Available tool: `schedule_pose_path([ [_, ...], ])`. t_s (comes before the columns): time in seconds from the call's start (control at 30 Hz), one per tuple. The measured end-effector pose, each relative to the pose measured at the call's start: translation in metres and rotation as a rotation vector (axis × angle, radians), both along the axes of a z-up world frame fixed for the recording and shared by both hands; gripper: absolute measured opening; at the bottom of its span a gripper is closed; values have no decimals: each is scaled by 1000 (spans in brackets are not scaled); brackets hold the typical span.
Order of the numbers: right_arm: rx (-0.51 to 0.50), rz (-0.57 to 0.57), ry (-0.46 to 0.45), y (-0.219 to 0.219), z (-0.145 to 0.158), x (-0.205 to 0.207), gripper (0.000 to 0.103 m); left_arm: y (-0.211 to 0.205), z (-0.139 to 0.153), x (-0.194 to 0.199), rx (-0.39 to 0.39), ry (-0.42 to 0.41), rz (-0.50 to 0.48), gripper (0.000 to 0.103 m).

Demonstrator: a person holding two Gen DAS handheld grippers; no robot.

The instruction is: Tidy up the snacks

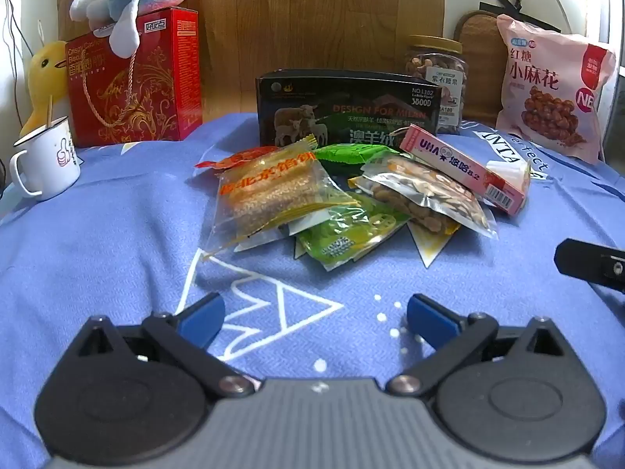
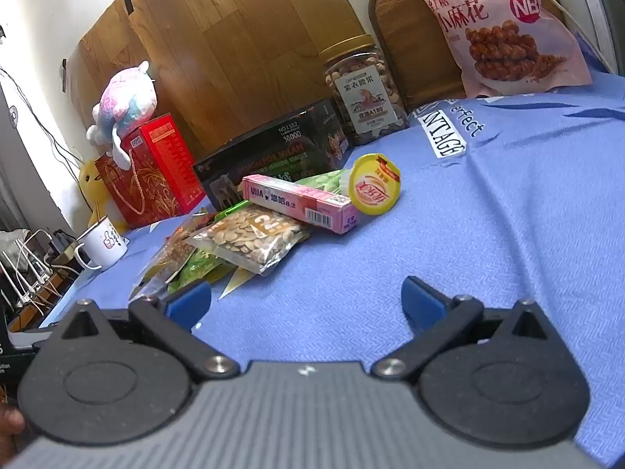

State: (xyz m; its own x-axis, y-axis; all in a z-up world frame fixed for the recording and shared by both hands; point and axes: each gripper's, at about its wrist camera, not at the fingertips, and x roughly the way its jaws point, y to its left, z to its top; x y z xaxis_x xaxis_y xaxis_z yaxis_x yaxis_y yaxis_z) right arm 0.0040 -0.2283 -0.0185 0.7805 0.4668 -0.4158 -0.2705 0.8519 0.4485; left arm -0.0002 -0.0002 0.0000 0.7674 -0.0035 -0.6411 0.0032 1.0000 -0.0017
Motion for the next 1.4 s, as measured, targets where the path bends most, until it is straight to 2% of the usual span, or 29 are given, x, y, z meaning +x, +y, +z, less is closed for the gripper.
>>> schedule_pose_path([
  [0.13,-5,1,0,1,-1,0,103,-2,2,-1,11,3,-7,103],
  [0.33,-3,3,2,-1,0,1,103,10,5,-17,26,0,-67,103],
  [0.43,-50,4,0,4,2,-2,103,20,7,-27,36,-2,-87,103],
  [0.47,-68,5,-1,6,3,-3,103,28,-1,-31,24,-12,-97,103],
  [0.53,-110,53,-18,16,5,-4,103,42,7,-38,14,-30,-109,103],
  [0.6,-147,141,-41,29,9,-7,85,57,15,-39,-6,-58,-111,103],
  [0.63,-156,180,-49,36,10,-8,80,64,19,-38,-22,-71,-113,103],
  [0.7,-157,267,-54,52,15,-5,61,83,29,-30,-80,-86,-110,102],
  [0.8,-158,343,-74,76,24,4,54,109,38,-11,-200,-66,-83,92],
  [0.9,-152,383,-74,99,33,23,53,130,40,5,-352,-49,-78,81],
  [0.93,-146,392,-61,105,33,30,52,134,38,11,-388,-36,-77,73],
  [0.97,-140,393,-51,110,33,36,45,137,35,18,-424,-16,-78,66],
  [1.0,-132,394,-38,116,32,45,38,138,30,25,-460,7,-81,63],
  [1.07,-112,399,-24,122,29,54,32,141,23,35,-534,33,-95,59],
  [1.1,-106,406,-14,125,27,58,23,142,19,41,-567,43,-97,58],
  [1.13,-101,414,-3,125,25,60,23,143,16,46,-589,51,-94,53],
  [1.17,-93,420,4,126,24,61,22,143,12,50,-606,60,-93,43],
  [1.23,-86,435,13,127,22,59,21,142,5,56,-629,82,-78,34],
  [1.4,-132,445,4,122,24,42,17,143,2,39,-643,84,-73,26],
])
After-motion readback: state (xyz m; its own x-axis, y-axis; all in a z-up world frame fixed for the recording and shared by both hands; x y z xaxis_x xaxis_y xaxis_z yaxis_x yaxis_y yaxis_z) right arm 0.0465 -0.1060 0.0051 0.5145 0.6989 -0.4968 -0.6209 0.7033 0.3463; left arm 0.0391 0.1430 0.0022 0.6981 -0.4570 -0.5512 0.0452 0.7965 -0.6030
